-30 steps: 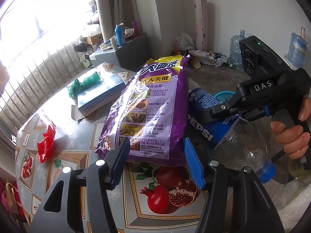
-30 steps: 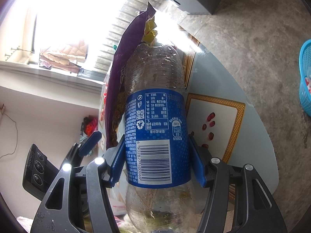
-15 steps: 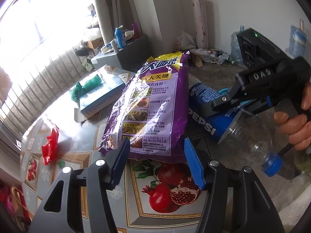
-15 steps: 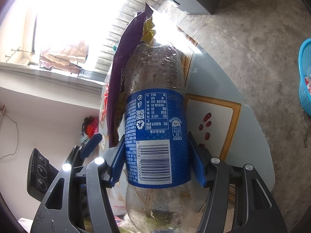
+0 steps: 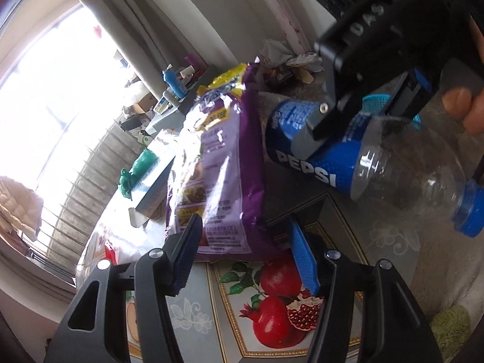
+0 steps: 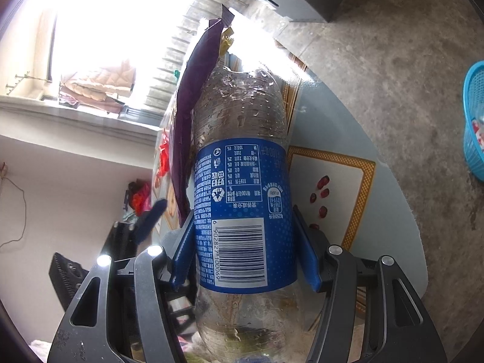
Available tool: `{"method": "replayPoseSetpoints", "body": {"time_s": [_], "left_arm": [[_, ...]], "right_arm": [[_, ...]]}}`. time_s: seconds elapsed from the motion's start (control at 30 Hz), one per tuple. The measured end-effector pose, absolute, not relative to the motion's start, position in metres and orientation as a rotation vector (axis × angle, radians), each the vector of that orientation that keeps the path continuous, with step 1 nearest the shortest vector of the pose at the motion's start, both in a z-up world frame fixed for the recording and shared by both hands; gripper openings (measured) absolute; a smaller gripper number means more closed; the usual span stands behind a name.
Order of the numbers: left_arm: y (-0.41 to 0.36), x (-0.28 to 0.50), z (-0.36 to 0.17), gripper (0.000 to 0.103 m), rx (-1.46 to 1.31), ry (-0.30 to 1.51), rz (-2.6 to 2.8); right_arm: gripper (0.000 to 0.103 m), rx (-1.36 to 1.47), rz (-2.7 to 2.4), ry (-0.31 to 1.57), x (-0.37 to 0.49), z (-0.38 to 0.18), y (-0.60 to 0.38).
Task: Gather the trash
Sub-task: 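Grasp the purple snack bag with the left tool while the right tool holds the bottle, then lift the purple bag with the left tool while the right tool holds the bottle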
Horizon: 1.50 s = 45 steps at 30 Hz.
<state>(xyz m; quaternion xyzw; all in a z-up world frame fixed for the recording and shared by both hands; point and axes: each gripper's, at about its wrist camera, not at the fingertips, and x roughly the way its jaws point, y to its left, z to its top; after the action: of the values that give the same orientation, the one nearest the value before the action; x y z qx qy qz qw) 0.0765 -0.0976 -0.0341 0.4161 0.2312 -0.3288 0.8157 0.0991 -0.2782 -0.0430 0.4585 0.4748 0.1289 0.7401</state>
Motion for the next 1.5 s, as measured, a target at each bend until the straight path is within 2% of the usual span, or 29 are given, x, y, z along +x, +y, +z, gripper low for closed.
{"method": "replayPoseSetpoints", "body": {"time_s": [0.1, 0.2, 0.23, 0.3, 0.37, 0.53, 0.7, 0.93, 1.03, 1.2, 1.37, 1.5], "left_arm": [[-0.098, 0.083, -0.037, 0.056, 0.881, 0.492, -0.691], [-0.097, 0.086, -0.037, 0.036, 0.864, 0.497, -0.682], [-0.096, 0.086, -0.036, 0.027, 0.848, 0.504, -0.679], [-0.092, 0.086, -0.032, 0.023, 0.821, 0.512, -0.677], [-0.087, 0.084, -0.027, 0.014, 0.807, 0.512, -0.67], [-0.064, 0.07, 0.006, 0.012, 0.688, 0.598, -0.731], [-0.018, 0.076, 0.066, 0.011, 0.295, 0.79, -0.857], [0.04, 0.106, 0.112, 0.011, -0.255, 0.938, -1.031], [0.056, 0.119, 0.109, 0.011, -0.37, 0.974, -1.012], [0.08, 0.138, 0.055, 0.01, -0.574, 1.152, -0.928], [0.103, 0.137, 0.012, 0.011, -0.617, 1.226, -0.782], [0.108, 0.132, -0.002, 0.011, -0.613, 1.241, -0.744]], "right_arm": [[0.056, 1.0, 0.275, 1.045, 0.099, -0.041, -0.277], [0.056, 1.002, 0.269, 1.046, 0.099, -0.04, -0.278], [0.056, 1.001, 0.266, 1.046, 0.099, -0.04, -0.277], [0.056, 1.001, 0.262, 1.047, 0.098, -0.039, -0.277], [0.056, 0.999, 0.257, 1.047, 0.098, -0.039, -0.276], [0.056, 0.979, 0.237, 1.052, 0.097, -0.035, -0.273], [0.056, 0.968, 0.239, 1.054, 0.095, -0.032, -0.27], [0.056, 0.931, 0.266, 1.0, 0.09, -0.012, -0.267], [0.056, 0.906, 0.264, 0.977, 0.084, -0.001, -0.267], [0.056, 0.887, 0.212, 0.963, 0.07, 0.009, -0.274], [0.056, 0.872, 0.221, 0.93, 0.065, 0.025, -0.272], [0.056, 0.802, 0.316, 0.971, 0.087, 0.028, -0.234]]}}
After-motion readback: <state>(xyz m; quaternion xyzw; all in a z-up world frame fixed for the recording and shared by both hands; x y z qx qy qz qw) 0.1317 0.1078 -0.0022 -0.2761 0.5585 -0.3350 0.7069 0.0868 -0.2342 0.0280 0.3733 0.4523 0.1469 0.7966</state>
